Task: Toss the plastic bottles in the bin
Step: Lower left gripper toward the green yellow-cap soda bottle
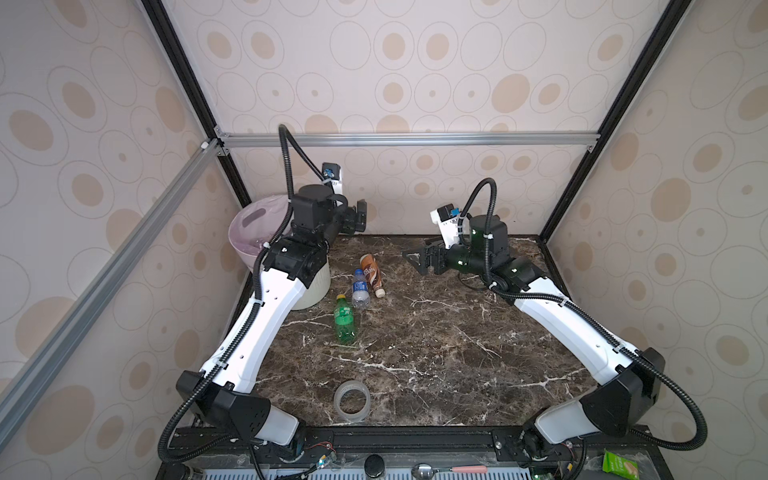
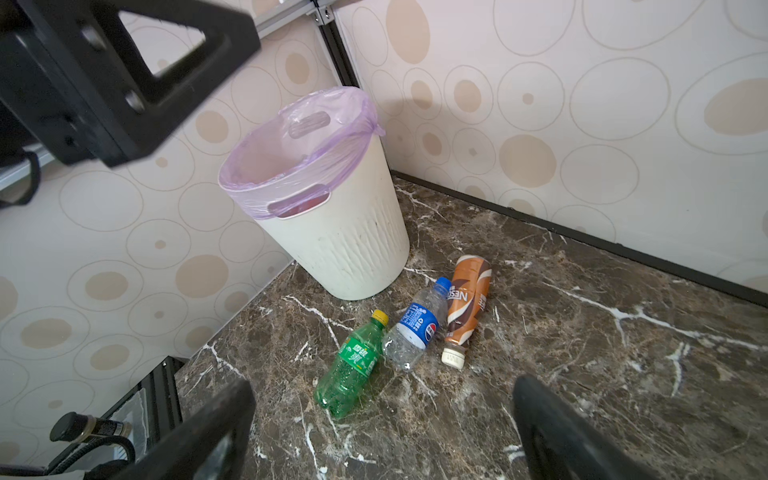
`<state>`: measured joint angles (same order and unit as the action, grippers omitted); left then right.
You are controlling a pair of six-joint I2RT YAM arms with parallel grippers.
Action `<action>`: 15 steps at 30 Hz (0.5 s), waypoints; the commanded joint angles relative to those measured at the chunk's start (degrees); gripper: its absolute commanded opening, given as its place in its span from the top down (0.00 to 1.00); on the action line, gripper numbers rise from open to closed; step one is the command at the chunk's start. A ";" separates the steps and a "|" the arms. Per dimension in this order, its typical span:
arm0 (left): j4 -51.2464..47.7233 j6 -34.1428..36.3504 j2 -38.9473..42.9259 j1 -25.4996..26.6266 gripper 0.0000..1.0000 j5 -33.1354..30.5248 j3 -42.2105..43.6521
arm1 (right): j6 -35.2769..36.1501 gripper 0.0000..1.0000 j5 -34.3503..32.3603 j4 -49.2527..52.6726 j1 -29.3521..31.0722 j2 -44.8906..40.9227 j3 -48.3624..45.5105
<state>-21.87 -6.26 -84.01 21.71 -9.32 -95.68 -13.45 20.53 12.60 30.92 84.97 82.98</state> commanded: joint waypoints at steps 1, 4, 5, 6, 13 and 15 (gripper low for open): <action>-1.26 -4.90 2.50 0.64 0.01 0.76 3.99 | -2.54 0.00 -2.47 -0.07 -1.46 -0.61 -3.48; -1.34 -8.87 3.84 1.30 0.01 3.08 10.12 | -3.75 0.00 -2.92 -0.91 -1.82 0.12 -6.32; -1.49 -10.12 4.22 1.42 0.01 3.40 11.90 | -3.99 0.00 -2.94 -1.00 -1.76 0.42 -7.01; -1.97 -11.64 4.51 1.51 0.01 3.65 13.77 | -4.29 0.00 -3.01 -1.13 -1.79 0.64 -7.80; -6.73 -21.99 7.09 2.27 0.01 1.31 24.49 | -6.39 0.00 -2.87 -2.58 -1.82 1.07 -12.62; -5.36 -24.29 8.99 2.37 0.01 0.89 28.57 | -6.84 0.00 -2.23 -3.10 -1.79 1.08 -13.78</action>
<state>-26.20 -23.90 -78.65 23.64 -7.05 -70.11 -18.92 17.96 11.11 29.06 85.76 70.52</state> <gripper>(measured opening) 0.991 0.997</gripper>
